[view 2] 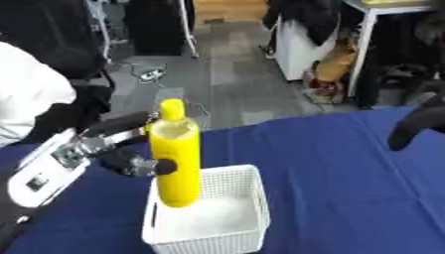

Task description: Pick up objects on the table and place them in the box.

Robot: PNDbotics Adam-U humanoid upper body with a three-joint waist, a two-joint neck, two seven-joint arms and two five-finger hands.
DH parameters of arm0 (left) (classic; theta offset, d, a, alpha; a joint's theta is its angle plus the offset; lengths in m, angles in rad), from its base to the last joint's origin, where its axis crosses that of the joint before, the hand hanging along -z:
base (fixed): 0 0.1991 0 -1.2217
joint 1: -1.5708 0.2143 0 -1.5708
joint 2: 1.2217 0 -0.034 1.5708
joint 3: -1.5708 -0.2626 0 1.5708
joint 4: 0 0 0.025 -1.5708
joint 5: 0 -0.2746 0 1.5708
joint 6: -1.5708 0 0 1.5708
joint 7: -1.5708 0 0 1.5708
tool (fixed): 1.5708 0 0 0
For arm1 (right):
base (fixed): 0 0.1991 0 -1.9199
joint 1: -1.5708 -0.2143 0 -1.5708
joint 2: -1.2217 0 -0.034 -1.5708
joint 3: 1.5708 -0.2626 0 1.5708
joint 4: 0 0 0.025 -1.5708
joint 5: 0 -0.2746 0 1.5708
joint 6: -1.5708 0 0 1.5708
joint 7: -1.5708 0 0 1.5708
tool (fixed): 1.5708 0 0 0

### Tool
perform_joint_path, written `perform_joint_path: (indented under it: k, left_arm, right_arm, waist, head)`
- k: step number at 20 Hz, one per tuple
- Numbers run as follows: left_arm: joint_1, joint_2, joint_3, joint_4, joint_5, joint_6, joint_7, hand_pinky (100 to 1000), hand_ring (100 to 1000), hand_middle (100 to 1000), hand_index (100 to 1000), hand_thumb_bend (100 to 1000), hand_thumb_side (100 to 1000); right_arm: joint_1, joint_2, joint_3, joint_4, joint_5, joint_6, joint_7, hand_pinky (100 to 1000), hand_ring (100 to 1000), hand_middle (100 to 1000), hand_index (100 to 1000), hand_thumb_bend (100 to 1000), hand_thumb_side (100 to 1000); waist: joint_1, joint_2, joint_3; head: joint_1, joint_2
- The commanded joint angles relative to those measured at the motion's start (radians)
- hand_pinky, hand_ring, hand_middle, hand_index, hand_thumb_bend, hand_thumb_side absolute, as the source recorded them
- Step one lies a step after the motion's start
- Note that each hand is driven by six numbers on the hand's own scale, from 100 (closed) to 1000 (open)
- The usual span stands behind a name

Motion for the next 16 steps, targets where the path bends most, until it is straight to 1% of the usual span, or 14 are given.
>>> perform_joint_path:
  k: [1,6,9,10,11,12,14,15,16]
  left_arm:
    - [-0.032,-0.004,0.015,0.022,-0.044,-0.001,-0.018,778,936,946,990,456,1000]
    - [-0.032,-0.015,0.027,0.042,-0.066,-0.014,0.001,769,932,947,990,453,1000]
    - [-0.031,-0.018,0.032,0.044,-0.065,-0.022,0.019,791,948,961,1000,532,1000]
    - [-0.030,-0.018,0.034,0.043,-0.062,-0.024,0.029,791,947,966,1000,541,1000]
    - [-0.030,-0.019,0.040,0.038,-0.056,-0.028,0.050,793,946,958,1000,596,1000]
    - [-0.027,-0.020,0.046,0.031,-0.042,-0.032,0.076,784,942,956,1000,597,1000]
    - [-0.010,-0.022,0.069,-0.003,0.016,-0.044,0.163,754,924,941,1000,537,1000]
    - [0.010,-0.020,0.083,-0.039,0.064,-0.050,0.224,698,882,903,966,431,1000]
    - [0.036,-0.012,0.092,-0.084,0.118,-0.051,0.288,721,899,919,982,484,1000]
  right_arm:
    - [-0.021,-0.003,-0.001,-0.016,-0.007,-0.001,0.009,431,420,478,633,288,922]
    - [-0.023,-0.002,0.000,-0.016,-0.007,-0.001,0.019,431,420,477,633,290,923]
    - [-0.023,-0.002,0.000,-0.016,-0.007,-0.001,0.023,431,420,477,633,290,922]
    - [-0.023,-0.003,0.000,-0.016,-0.006,-0.001,0.024,431,420,477,633,286,921]
    - [-0.022,-0.003,0.000,-0.016,-0.006,-0.001,0.024,431,420,477,633,290,922]
    - [-0.022,-0.003,-0.001,-0.016,-0.005,0.000,0.025,431,420,477,633,290,922]
    - [-0.020,-0.005,-0.002,-0.016,-0.003,0.000,0.025,431,420,477,632,290,923]
    - [-0.019,-0.006,-0.004,-0.016,-0.002,0.001,0.025,431,419,476,629,289,923]
    - [-0.018,-0.008,-0.005,-0.016,0.000,0.001,0.024,431,420,477,631,290,923]
  waist:
    - [-0.003,-0.014,-0.001]
    - [-0.002,-0.014,-0.002]
    - [-0.001,-0.013,-0.001]
    - [-0.001,-0.013,-0.001]
    - [-0.001,-0.013,0.000]
    - [-0.001,-0.013,0.001]
    - [0.000,-0.013,0.006]
    - [0.001,-0.013,0.010]
    - [0.002,-0.013,0.013]
  head:
    - [0.002,-0.010]
    - [0.003,-0.009]
    - [0.003,-0.009]
    - [0.003,-0.009]
    - [0.002,-0.009]
    - [0.001,-0.010]
    - [-0.005,-0.014]
    - [-0.012,-0.022]
    - [-0.019,-0.030]
